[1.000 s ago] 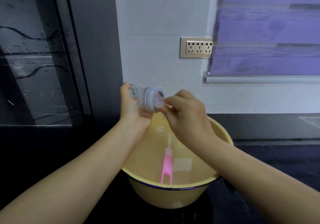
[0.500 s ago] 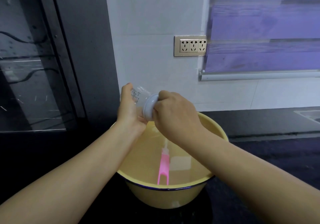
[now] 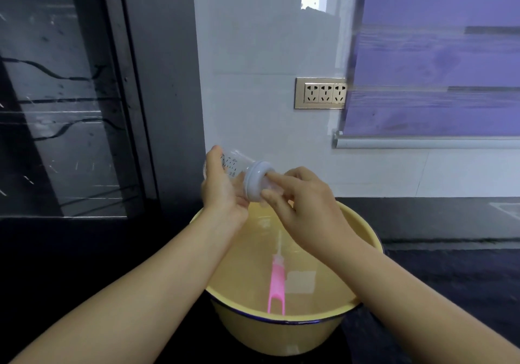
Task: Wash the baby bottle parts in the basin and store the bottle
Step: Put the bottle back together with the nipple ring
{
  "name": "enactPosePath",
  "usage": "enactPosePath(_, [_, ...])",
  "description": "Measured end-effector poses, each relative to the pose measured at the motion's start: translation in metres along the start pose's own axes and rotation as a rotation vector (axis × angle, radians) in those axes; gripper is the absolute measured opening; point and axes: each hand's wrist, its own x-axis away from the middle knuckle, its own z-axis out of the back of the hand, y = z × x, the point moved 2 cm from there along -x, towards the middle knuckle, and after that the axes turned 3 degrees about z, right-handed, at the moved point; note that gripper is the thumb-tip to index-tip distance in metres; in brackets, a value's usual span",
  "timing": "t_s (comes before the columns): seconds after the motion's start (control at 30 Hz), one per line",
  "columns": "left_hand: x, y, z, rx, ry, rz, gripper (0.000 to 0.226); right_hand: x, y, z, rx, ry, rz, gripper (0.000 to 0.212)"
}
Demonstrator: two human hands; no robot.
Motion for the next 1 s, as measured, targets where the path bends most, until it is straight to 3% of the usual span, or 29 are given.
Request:
enactPosePath(0.1, [0.003, 0.002, 0.001, 0.079, 0.027, 0.049, 0.04, -0.001, 0.005, 0.003, -0.226, 0.099, -0.176, 0.028])
enactPosePath(0.2, [0.005, 0.0, -0.002, 0.068, 0.013, 0.048, 0.051, -0.003, 0.01, 0.004, -0.384, 0.135, -0.309, 0.017])
enactPosePath(0.3, [0.004, 0.0, -0.001, 0.075, -0.035, 0.109, 0.041, -0.002, 0.007, 0.008, -0.414, 0.112, -0.27, 0.015])
enactPosePath(0.43, [0.007, -0.003, -0.004, 0.029, -0.103, 0.169, 0.038, -0.006, 0.002, 0.002, -0.174, 0.073, -0.176, 0.006])
enactPosePath(0.57, [0.013, -0.002, -0.011, 0.01, -0.126, 0.129, 0.035, -0.011, 0.005, 0.0, -0.042, 0.125, -0.201, 0.004])
enactPosePath(0.7, [0.01, 0.0, -0.007, 0.021, -0.117, 0.105, 0.034, -0.007, 0.004, 0.005, -0.044, 0.261, -0.119, 0.034])
enactPosePath(0.8, [0.011, 0.0, -0.006, 0.042, -0.132, 0.141, 0.039, -0.003, -0.001, -0.002, 0.003, 0.251, 0.032, 0.008])
enactPosePath(1.0, [0.013, 0.001, -0.005, 0.049, -0.123, 0.121, 0.04, 0.0, 0.006, 0.002, -0.111, 0.127, -0.078, 0.01])
